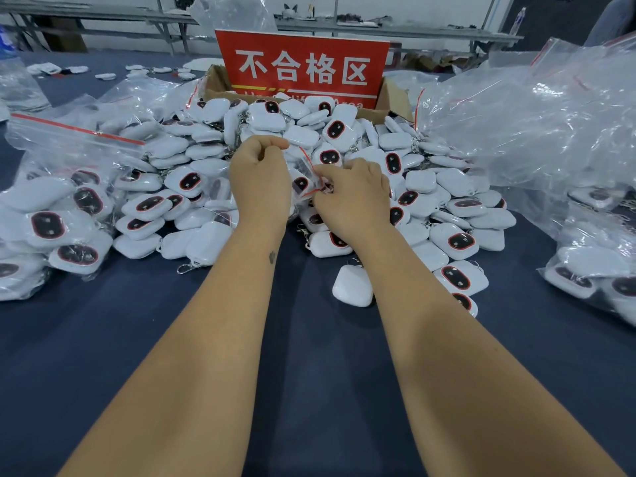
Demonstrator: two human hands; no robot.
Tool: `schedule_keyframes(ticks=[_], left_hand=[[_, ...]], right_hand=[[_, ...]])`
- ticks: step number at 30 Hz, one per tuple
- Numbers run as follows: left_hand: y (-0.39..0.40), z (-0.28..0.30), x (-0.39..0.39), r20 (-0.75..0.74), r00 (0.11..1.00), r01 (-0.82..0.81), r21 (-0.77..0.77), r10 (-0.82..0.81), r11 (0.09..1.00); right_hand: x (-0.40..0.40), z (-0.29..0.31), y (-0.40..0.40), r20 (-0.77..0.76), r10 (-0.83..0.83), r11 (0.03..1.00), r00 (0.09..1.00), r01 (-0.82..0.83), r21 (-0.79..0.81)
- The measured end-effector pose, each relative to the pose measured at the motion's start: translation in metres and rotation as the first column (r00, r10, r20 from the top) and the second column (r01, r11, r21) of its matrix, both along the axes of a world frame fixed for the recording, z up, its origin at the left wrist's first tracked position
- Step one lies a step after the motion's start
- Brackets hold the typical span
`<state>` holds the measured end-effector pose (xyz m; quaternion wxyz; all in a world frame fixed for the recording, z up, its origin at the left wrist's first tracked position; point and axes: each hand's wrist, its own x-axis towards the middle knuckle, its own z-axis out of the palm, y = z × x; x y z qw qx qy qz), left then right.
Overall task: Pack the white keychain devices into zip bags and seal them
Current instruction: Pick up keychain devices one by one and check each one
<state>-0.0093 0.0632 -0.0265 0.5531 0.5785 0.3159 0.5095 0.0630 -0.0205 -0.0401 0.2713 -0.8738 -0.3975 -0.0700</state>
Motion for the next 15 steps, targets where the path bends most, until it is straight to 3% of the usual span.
schedule_keyframes(ticks=[8,12,15], left_hand=[[0.001,-0.001,0.001,-0.043,0.999,0.018,0.024,-0.017,1.000],[0.000,-0.001,0.001,-0.073,0.996,0.051,0.033,-0.048,0.998],[0.000,-0.001,0.001,-0.085,0.994,0.068,0.037,-0.065,0.997]], right_hand=[[0.006,0.002,0.004,-0.127,0.011,0.958,0.992,0.026,0.284],[0.001,0.009,0.001,-0.280,0.137,0.818,0.950,0.051,0.574],[-0.001,0.014,0.002,-0.440,0.236,0.779,0.866,0.102,0.619]])
